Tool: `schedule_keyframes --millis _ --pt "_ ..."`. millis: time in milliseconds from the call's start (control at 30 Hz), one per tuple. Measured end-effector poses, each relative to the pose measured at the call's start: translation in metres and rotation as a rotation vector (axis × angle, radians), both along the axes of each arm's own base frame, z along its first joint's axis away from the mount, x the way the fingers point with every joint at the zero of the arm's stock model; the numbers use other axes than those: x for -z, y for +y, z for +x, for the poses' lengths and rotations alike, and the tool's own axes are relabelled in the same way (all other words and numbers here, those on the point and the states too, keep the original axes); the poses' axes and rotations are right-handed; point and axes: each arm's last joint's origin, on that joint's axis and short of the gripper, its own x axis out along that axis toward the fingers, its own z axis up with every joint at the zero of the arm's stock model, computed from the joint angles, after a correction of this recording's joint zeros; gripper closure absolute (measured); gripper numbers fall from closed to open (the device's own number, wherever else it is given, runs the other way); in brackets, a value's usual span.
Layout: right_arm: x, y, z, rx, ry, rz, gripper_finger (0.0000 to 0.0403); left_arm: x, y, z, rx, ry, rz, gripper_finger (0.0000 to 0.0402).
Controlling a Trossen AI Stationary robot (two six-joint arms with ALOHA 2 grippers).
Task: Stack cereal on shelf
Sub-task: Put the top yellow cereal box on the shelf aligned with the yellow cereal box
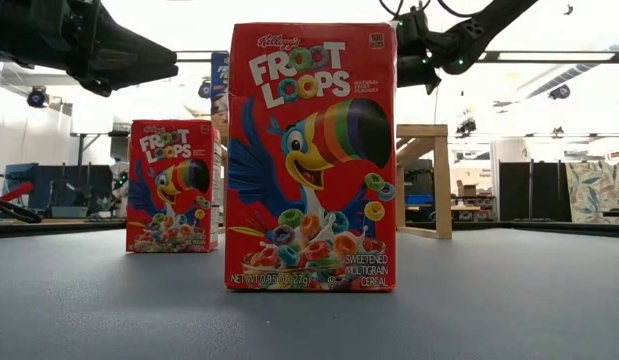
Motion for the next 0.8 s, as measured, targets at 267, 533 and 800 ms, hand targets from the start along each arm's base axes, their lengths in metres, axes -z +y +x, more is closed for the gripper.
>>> schedule_keyframes --millis 267,533,800 --pt "-0.002 0.007 0.003 -0.015 0.001 0.001 0.0189 0.000 0.000 0.000 0.000 0.000 0.000 0.0218" --pt "-0.010 0.010 -0.001 -0.013 -0.020 -0.010 0.0168 0.000 0.000 0.000 0.000 -0.001 -0.003 0.0218" --pt "-0.023 0.019 -0.005 -0.025 -0.053 -0.025 0.0166 0.000 0.000 0.000 0.000 -0.001 -0.003 0.0218"
